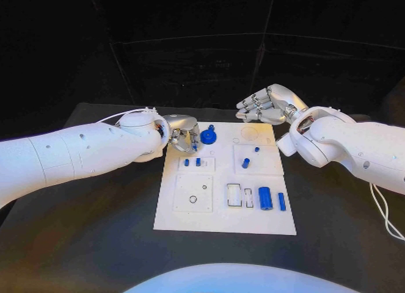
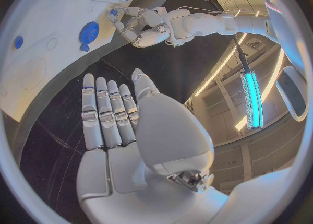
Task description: Assemble the parts on the task board
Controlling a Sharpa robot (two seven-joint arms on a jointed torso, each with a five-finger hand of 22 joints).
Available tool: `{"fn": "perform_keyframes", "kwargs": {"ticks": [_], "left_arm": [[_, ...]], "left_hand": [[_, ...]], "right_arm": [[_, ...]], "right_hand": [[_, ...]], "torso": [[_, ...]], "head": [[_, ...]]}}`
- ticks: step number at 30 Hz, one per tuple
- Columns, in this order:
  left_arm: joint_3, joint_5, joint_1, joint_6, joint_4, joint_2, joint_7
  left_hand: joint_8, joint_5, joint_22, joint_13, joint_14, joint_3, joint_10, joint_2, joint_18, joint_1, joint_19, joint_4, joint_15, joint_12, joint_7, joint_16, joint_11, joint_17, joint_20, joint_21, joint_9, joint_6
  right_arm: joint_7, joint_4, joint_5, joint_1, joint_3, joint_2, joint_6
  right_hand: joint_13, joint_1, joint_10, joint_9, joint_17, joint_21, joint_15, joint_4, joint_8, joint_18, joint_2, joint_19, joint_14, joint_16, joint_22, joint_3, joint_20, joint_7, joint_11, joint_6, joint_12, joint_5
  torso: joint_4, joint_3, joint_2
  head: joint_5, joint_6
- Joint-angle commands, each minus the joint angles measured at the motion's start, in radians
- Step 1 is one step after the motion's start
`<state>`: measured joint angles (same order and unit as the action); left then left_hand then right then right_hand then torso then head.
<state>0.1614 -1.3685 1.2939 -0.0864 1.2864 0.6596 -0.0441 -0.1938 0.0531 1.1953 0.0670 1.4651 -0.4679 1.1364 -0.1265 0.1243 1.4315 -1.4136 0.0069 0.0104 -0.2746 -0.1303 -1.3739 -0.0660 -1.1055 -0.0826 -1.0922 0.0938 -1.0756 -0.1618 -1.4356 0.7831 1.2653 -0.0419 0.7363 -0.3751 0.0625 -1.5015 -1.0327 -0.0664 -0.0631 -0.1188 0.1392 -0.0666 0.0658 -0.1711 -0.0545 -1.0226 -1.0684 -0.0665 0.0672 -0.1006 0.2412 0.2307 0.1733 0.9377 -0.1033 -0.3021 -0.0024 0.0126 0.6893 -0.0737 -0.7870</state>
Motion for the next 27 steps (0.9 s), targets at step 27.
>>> {"fn": "perform_keyframes", "kwargs": {"ticks": [27], "left_arm": [[0.000,0.004,-0.001,0.040,-0.018,-0.019,-0.017]], "left_hand": [[0.053,-0.001,-0.002,-0.003,0.019,-0.001,-0.023,-0.021,-0.019,-0.041,-0.004,0.000,-0.002,0.048,-0.008,0.005,-0.011,0.014,-0.007,0.004,-0.020,0.042]], "right_arm": [[-0.006,-0.004,-0.001,0.002,0.001,0.000,0.011]], "right_hand": [[-0.001,0.006,0.001,0.001,0.001,0.006,0.003,-0.001,-0.002,-0.011,-0.006,0.002,0.007,0.003,-0.001,0.006,0.003,0.005,0.006,0.001,0.003,-0.004]], "torso": [[0.0000,0.0001,-0.001]], "head": [[-0.003,-0.003]]}}
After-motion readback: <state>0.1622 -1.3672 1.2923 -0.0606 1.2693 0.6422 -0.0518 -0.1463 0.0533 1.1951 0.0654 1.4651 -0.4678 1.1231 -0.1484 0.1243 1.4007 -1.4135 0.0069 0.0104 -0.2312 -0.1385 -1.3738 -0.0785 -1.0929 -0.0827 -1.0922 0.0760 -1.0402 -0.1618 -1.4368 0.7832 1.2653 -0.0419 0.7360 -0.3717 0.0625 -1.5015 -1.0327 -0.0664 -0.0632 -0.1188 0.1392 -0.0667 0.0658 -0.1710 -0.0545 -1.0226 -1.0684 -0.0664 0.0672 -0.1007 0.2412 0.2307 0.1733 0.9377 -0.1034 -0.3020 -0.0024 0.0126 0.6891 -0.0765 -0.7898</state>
